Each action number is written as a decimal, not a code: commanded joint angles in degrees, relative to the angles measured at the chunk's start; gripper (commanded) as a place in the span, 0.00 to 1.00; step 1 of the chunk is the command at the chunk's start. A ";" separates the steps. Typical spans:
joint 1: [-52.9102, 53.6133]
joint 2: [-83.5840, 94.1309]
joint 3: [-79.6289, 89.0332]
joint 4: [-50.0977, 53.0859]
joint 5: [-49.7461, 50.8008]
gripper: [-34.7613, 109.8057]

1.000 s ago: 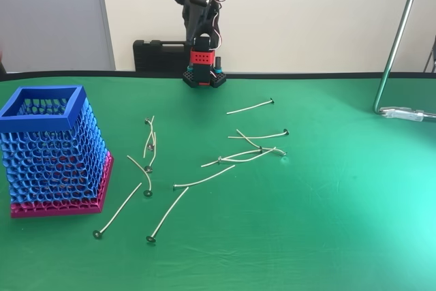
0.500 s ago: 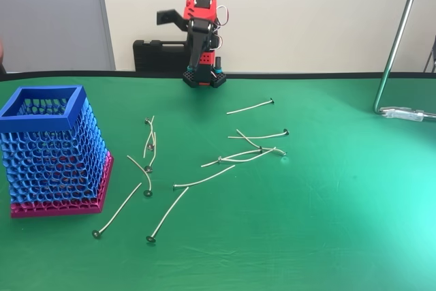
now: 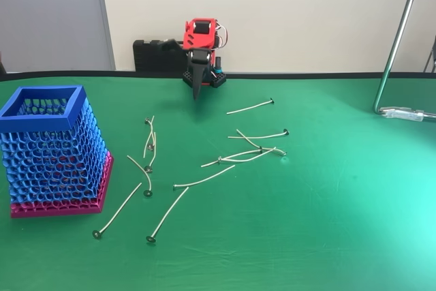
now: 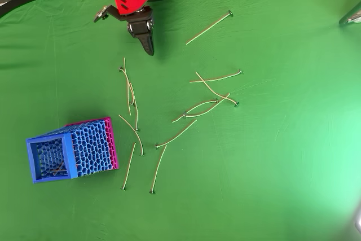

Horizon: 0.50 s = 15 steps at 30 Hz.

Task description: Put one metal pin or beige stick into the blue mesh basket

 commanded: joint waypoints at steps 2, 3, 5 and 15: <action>0.00 0.53 0.44 -1.41 0.44 0.24; 0.00 0.53 0.44 -1.41 0.53 0.24; 0.00 0.53 0.44 -1.41 0.53 0.24; -0.09 0.53 0.44 -1.67 0.26 0.24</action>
